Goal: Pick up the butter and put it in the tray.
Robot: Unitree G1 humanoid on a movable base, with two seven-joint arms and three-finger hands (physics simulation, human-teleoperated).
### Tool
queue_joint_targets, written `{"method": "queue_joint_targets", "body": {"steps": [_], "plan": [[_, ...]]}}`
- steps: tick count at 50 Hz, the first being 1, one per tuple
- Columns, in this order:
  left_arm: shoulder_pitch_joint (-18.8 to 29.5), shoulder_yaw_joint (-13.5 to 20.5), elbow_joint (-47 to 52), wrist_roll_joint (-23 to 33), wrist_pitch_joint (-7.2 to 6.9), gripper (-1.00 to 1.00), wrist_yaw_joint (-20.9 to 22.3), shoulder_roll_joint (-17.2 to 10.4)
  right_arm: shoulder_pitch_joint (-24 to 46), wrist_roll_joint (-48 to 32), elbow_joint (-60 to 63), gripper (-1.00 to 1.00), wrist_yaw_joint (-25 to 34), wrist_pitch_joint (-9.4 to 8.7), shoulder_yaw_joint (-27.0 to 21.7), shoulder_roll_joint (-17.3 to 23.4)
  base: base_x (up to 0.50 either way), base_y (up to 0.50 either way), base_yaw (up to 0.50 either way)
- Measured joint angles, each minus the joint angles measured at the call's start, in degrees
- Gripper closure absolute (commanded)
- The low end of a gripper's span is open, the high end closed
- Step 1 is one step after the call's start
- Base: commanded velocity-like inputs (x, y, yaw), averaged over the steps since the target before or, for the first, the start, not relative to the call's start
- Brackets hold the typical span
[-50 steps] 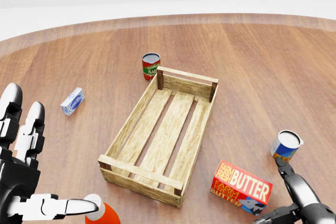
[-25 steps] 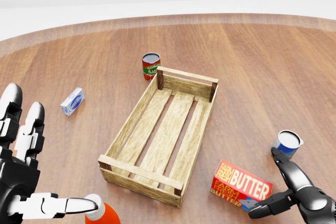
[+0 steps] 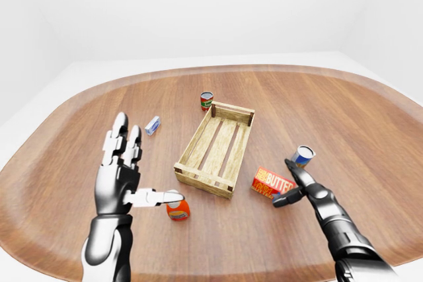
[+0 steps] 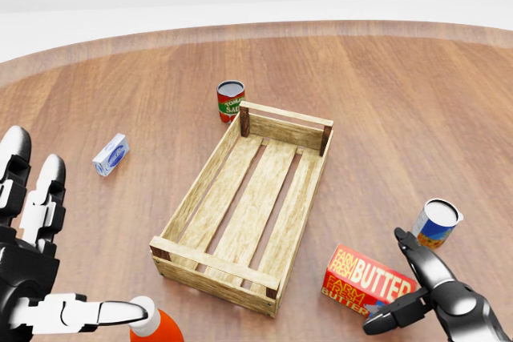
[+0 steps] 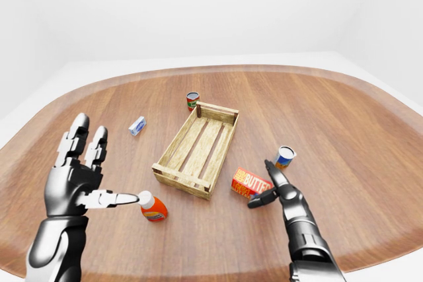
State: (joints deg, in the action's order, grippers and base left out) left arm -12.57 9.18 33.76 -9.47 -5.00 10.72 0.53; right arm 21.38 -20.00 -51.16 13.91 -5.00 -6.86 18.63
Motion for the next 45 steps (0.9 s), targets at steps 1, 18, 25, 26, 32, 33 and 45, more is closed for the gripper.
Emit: {"method": "queue_joint_targets", "body": {"steps": [1,18,25,26,32,33,45], "plan": [[0.0,-0.03,-0.01,0.01,0.0,-1.0,-0.02,0.0,0.06,0.0,-0.33,-1.0,-0.04,0.0,0.06,-0.02,0.0,0.0,0.0],[-0.26,-0.39,0.08,0.12,0.0,-1.0,-0.1,0.04,-0.03,0.51,-6.55,-1.0,-0.97,2.69,0.7,0.01,0.0,0.0,0.0],[-0.36,-0.69,-0.09,0.32,0.0,-1.0,-0.17,0.05,0.61,0.57,-8.42,1.0,-2.25,4.44,0.33,0.46,0.0,0.0,0.0],[-0.36,-0.7,-0.11,0.32,0.0,-1.0,-0.17,0.05,0.68,0.6,-8.62,1.0,-2.47,4.65,0.26,0.49,0.0,0.0,0.0],[-0.39,-0.92,-0.41,0.47,0.0,-1.0,-0.18,0.05,0.83,0.45,-9.64,1.0,-3.13,5.84,0.57,0.55,0.0,0.0,0.0],[-0.4,-0.98,-0.47,0.5,0.0,-1.0,-0.19,0.05,0.82,0.28,-9.74,1.0,-3.21,6.0,0.7,0.54,0.0,0.0,0.0],[-0.28,-0.79,-0.61,0.31,0.0,-1.0,-0.17,-0.08,0.32,-0.59,-9.48,1.0,-3.28,6.62,1.65,0.35,0.0,0.0,0.0]]}}
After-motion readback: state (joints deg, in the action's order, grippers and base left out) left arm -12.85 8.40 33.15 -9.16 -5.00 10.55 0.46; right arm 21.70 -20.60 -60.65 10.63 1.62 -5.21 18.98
